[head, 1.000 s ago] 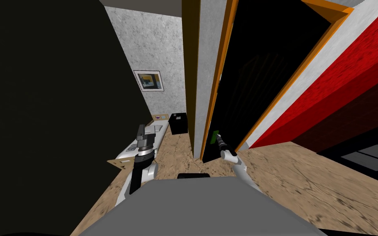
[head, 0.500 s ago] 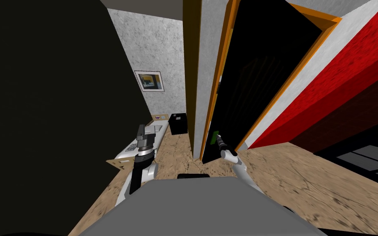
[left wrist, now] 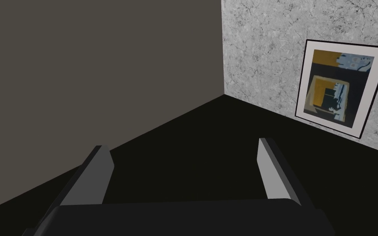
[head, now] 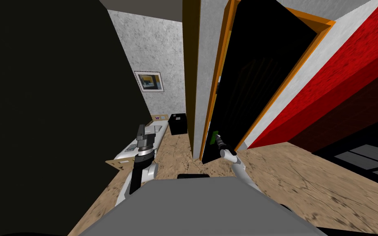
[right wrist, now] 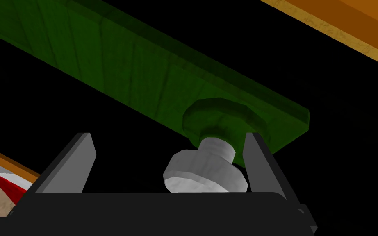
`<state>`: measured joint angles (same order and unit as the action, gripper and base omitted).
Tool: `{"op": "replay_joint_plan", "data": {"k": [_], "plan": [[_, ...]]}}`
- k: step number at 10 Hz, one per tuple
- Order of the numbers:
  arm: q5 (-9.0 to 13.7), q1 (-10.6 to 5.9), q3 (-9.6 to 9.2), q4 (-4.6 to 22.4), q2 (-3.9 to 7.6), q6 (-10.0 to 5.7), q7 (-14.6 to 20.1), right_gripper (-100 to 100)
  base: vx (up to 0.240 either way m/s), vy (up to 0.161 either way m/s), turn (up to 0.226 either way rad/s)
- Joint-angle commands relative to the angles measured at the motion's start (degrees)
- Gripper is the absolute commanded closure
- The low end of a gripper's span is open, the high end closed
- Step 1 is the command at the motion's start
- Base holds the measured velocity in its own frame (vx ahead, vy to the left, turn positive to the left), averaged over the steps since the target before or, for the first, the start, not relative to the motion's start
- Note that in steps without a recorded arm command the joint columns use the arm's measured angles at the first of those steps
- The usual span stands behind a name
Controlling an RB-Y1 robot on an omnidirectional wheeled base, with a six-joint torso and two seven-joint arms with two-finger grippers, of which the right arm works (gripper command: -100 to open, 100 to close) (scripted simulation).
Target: Pull the door open
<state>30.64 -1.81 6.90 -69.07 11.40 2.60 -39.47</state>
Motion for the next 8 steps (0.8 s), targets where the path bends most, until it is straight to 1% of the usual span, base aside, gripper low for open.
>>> {"op": "replay_joint_plan", "data": {"k": [1,2,3,8], "plan": [[2.86,1.51,1.40,0.42,1.77,1.71,1.12,100,-0.018,-0.003,-0.003],[4.51,1.51,1.40,0.42,1.77,1.71,1.12,100,-0.015,0.005,0.011],[5.23,1.51,1.40,0.42,1.77,1.71,1.12,100,-0.021,-0.013,0.014],[5.23,1.51,1.40,0.42,1.77,1.71,1.12,100,0.003,0.006,-0.013]]}}
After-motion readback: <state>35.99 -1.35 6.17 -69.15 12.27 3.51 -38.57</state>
